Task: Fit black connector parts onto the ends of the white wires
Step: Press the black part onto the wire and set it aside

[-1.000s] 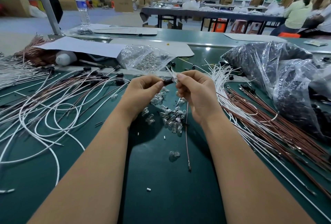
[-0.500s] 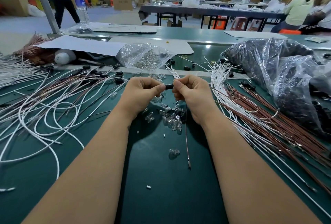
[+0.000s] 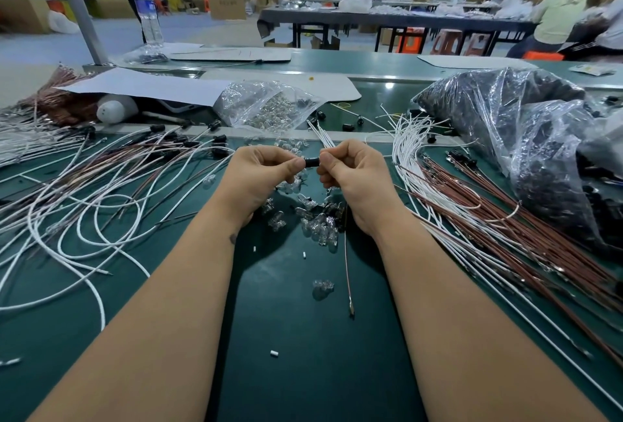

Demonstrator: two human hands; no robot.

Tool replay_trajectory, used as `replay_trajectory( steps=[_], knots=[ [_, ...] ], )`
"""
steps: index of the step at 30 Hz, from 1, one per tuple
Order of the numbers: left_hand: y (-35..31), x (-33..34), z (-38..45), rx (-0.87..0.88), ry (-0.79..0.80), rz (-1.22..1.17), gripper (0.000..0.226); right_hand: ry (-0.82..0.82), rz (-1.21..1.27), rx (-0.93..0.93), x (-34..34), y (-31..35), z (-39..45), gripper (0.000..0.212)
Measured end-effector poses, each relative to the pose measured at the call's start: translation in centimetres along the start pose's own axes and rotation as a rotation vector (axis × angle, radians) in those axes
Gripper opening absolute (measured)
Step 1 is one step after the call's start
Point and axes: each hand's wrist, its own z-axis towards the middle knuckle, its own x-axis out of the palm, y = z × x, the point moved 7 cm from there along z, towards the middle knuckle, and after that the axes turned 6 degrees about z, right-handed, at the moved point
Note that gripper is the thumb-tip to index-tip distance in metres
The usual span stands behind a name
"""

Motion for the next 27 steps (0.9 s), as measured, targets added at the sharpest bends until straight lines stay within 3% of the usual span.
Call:
replay_trajectory(
  steps=[6,9,11,13,16,18,27],
  knots=[
    [-0.1,-0.4,0.1,0.023,-0.095,0.062,0.011,-0.094,-0.041,-0.057,-0.2,1.0,0.0,0.015],
    [0.0,-1.1,0.2,0.026,-0.203,0.081,0.012,-0.079,-0.344,-0.073,-0.4,1.3,0.0,0.017],
    [0.2,-1.4,0.2,0.017,-0.237,0.08,0.012,-0.003,-0.659,-0.12,0.1,2.0,0.0,0.027],
    [0.2,-1.4,0.2,0.013,-0.242,0.086,0.012,0.113,-0.793,-0.088,1.0,2.2,-0.1,0.033],
    [0.2,-1.6,0.2,-0.001,-0.272,0.084,0.019,0.368,-0.826,0.07,2.5,1.2,-0.9,0.032],
    [0.3,-1.6,0.3,-0.022,-0.276,0.084,0.021,0.444,-0.867,0.057,2.9,0.8,-1.1,0.024],
    [0.3,-1.3,0.3,-0.023,-0.242,0.114,0.014,0.387,-0.772,-0.154,3.1,1.3,-0.9,0.02]
  ],
)
